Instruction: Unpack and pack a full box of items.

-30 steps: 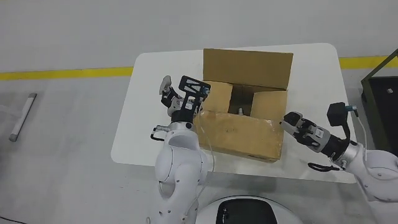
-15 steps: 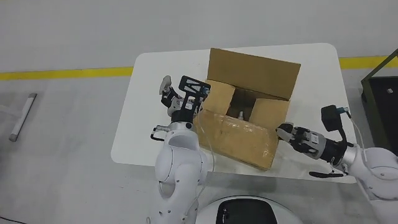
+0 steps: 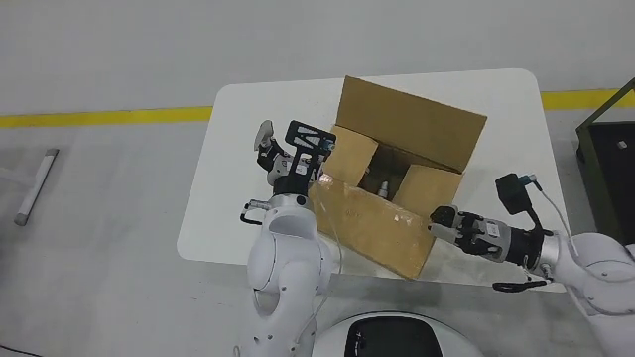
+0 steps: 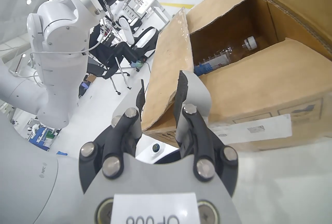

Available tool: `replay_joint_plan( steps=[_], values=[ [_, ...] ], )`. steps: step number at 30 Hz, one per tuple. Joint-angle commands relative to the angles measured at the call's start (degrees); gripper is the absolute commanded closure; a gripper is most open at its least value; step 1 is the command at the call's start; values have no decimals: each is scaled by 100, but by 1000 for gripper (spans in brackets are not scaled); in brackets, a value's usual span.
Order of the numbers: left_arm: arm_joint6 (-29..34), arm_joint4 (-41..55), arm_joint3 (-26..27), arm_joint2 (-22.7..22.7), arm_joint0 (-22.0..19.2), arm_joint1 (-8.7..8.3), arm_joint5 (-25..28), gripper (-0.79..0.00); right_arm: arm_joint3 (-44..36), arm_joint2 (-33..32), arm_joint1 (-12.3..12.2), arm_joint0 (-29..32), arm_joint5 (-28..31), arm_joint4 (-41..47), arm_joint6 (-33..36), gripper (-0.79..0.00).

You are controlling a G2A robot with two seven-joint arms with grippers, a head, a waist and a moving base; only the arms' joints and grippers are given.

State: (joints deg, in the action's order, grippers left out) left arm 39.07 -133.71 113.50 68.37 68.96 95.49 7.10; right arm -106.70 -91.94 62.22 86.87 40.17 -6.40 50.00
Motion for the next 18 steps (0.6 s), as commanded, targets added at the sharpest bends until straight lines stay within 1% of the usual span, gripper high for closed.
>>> replay_joint_plan(
  steps=[1, 4, 5, 6, 7, 9, 12, 13, 14, 15, 16, 17, 18],
  values=[
    [0, 0, 0, 0, 0, 0, 0, -785, 5, 42, -18, -15, -41, 53, 89, -256],
    [0, 0, 0, 0, 0, 0, 0, -785, 22, 114, -45, -30, -177, 212, 246, -262],
    [0, 0, 0, 0, 0, 0, 0, -785, 54, 153, -55, -24, -342, 349, 346, -299],
    [0, 0, 0, 0, 0, 0, 0, -785, 44, 155, -66, -46, -489, 467, 425, -314],
    [0, 0, 0, 0, 0, 0, 0, -785, 23, 142, -80, -81, -562, 516, 511, -302],
    [0, 0, 0, 0, 0, 0, 0, -785, 42, 128, -97, -119, -637, 667, 559, -336],
    [0, 0, 0, 0, 0, 0, 0, -785, 58, 99, -127, -186, -691, 615, 651, -369],
    [0, 0, 0, 0, 0, 0, 0, -785, 63, 99, -133, -206, -697, 622, 642, -459],
    [0, 0, 0, 0, 0, 0, 0, -785, 66, 104, -139, -220, -701, 635, 635, -625],
    [0, 0, 0, 0, 0, 0, 0, -785, 63, 109, -145, -237, -708, 631, 637, -693],
    [0, 0, 0, 0, 0, 0, 0, -785, 57, 115, -152, -254, -719, 613, 644, -708],
    [0, 0, 0, 0, 0, 0, 0, -785, 40, 131, -159, -273, -719, 575, 669, -751],
    [0, 0, 0, 0, 0, 0, 0, -785, 35, 144, -167, -294, -726, 519, 693, -751]
  ],
)
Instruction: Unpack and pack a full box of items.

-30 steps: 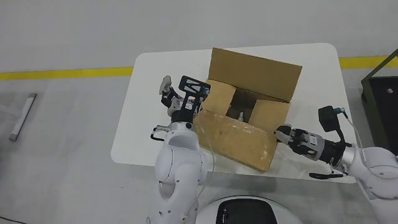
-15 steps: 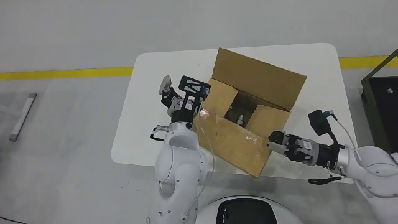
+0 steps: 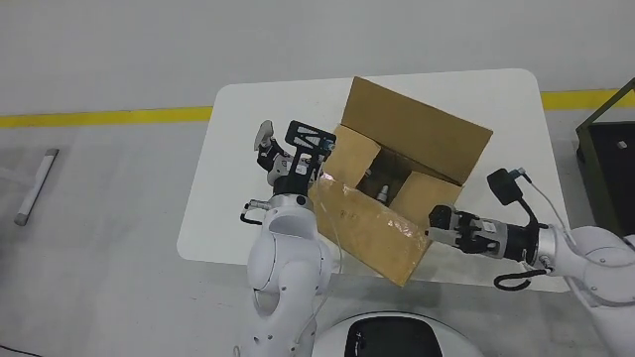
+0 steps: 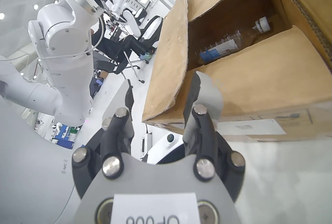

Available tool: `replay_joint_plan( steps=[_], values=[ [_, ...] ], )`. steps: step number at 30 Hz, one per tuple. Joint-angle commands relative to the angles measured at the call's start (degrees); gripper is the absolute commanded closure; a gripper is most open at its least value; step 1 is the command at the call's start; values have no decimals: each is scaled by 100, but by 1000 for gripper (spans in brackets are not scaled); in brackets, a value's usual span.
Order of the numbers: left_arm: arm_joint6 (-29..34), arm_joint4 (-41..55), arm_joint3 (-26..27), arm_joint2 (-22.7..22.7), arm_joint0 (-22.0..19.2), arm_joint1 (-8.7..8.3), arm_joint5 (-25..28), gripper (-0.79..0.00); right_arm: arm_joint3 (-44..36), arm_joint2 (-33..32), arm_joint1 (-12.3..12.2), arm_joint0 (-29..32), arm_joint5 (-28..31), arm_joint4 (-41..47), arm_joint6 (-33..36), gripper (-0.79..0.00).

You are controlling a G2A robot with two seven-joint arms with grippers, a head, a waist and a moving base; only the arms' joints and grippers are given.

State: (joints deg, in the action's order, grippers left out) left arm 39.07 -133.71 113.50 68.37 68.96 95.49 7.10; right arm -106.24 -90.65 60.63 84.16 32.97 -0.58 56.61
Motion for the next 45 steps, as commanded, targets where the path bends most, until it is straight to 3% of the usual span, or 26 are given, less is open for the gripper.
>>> replay_joint_plan(
  steps=[1, 8, 10, 17, 25, 28, 30, 31, 38, 45],
  values=[
    [0, 0, 0, 0, 0, 0, 0, -785, -11, 26, -17, -43, -23, -162, 47, -742],
    [0, 0, 0, 0, 0, 0, 0, -785, -2, 183, -54, -177, -71, -499, 42, -579],
    [0, 0, 0, 0, 0, 0, 0, -785, -10, 226, -64, -215, -71, -518, 49, -502],
    [0, 0, 0, 0, 0, 0, 0, -785, -79, 456, -91, -293, -25, -568, 73, -406],
    [0, 0, 0, 0, 0, 0, 0, -785, -39, 643, -130, -351, 39, -580, 121, -348],
    [0, 0, 0, 0, 0, 0, 0, -785, -24, 679, -146, -358, 61, -487, 132, -197],
    [0, 0, 0, 0, 0, 0, 0, -785, -20, 684, -159, -366, 70, -442, 135, -34],
    [0, 0, 0, 0, 0, 0, 0, -785, -21, 684, -165, -370, 75, -440, 134, 0],
    [0, 0, 0, 0, 0, 0, 0, -785, -8, 615, -204, -383, 149, -464, -65, 0],
    [0, 0, 0, 0, 0, 0, 0, -785, 145, 120, -270, -484, 396, -824, -473, 0]
  ],
)
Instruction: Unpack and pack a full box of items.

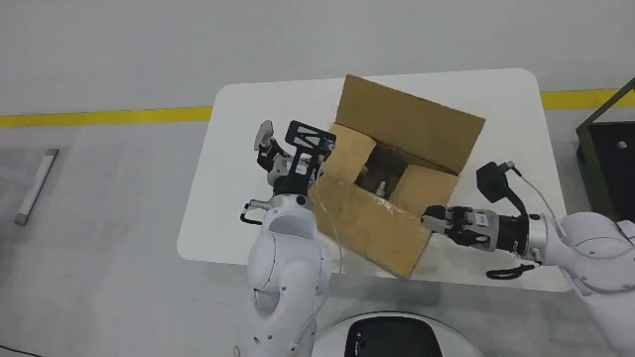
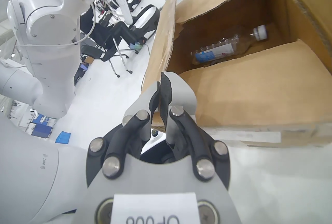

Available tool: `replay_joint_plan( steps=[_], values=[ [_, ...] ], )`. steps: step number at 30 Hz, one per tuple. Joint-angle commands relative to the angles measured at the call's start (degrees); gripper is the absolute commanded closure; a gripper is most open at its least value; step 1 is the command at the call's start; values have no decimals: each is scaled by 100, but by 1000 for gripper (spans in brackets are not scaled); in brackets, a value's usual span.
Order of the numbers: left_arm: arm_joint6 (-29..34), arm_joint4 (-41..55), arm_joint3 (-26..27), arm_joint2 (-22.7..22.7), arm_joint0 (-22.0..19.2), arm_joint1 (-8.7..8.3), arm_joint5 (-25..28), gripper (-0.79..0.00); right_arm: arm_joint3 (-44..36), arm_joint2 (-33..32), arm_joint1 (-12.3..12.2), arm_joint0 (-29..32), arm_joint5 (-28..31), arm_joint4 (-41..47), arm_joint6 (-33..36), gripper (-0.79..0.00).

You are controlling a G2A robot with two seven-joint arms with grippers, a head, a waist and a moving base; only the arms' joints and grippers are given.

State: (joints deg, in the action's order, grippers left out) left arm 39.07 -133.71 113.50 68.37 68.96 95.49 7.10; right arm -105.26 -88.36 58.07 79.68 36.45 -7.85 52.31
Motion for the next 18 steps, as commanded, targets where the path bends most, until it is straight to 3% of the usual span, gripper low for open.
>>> replay_joint_plan(
  steps=[1, 11, 18],
  values=[
    [0, 0, 0, 0, 0, 0, 0, -785, 79, -225, -30, -93, 87, -219, -85, 0],
    [0, 0, 0, 0, 0, 0, 0, -785, 310, -940, -136, -635, 874, -1692, -928, 0],
    [0, 0, 0, 0, 0, 0, 0, -785, -127, -1185, -114, -221, 1633, -2705, -2216, 0]
  ],
)
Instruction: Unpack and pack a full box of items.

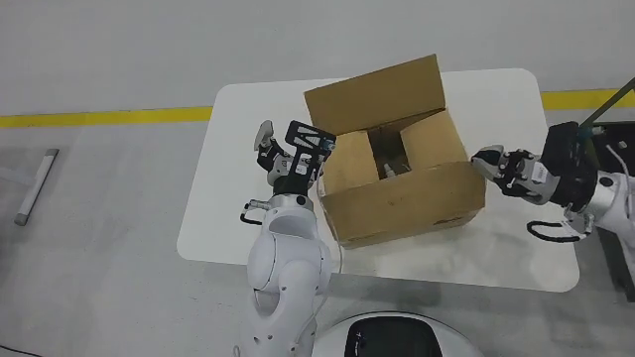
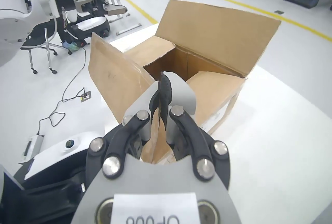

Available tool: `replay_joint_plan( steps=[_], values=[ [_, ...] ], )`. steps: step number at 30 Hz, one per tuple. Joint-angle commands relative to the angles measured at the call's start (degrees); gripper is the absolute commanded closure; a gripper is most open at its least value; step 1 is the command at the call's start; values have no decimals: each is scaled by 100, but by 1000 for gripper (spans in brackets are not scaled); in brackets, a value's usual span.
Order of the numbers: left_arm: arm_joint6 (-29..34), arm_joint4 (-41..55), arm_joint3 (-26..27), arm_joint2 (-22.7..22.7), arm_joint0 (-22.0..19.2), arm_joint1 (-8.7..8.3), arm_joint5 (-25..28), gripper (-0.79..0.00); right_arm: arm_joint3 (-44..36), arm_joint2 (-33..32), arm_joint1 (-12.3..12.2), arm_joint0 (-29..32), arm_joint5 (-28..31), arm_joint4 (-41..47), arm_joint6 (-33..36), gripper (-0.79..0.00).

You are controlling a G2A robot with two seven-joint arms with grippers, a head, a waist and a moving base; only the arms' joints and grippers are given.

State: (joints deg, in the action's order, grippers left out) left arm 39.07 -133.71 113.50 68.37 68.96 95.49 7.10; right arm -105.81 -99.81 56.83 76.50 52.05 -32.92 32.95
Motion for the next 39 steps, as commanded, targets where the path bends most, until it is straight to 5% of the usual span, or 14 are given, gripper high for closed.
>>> replay_joint_plan(
  steps=[1, 10, 20, 27, 29, 34, 37, 39],
  values=[
    [0, 0, 0, 0, 0, 0, 0, -785, -138, -80, 20, 172, 110, -351, -492, 0],
    [-11, 184, 118, -139, 109, -24, 621, -785, -503, -238, 108, 772, 134, -1642, -2091, 0],
    [23, 11, 311, -417, 247, -86, 1644, -785, -500, -175, 143, 1058, 179, -2369, -3003, 0],
    [-10, -121, 457, -548, 329, -121, 1903, -785, -517, -183, 145, 1226, 172, -2545, -3283, 0],
    [-13, -148, 499, -575, 350, -131, 1990, -785, -514, -191, 145, 1268, 173, -2522, -3333, -243],
    [-46, -220, 608, -645, 424, -163, 2254, -785, -438, -283, 140, 1375, 129, -2169, -3411, -379],
    [-73, -252, 683, -685, 487, -184, 2424, -785, -364, -389, 136, 1453, 105, -1595, -3458, -545],
    [-102, -262, 733, -704, 535, -201, 2555, -785, -285, -443, 132, 1505, 20, -1057, -3421, -520]
  ],
)
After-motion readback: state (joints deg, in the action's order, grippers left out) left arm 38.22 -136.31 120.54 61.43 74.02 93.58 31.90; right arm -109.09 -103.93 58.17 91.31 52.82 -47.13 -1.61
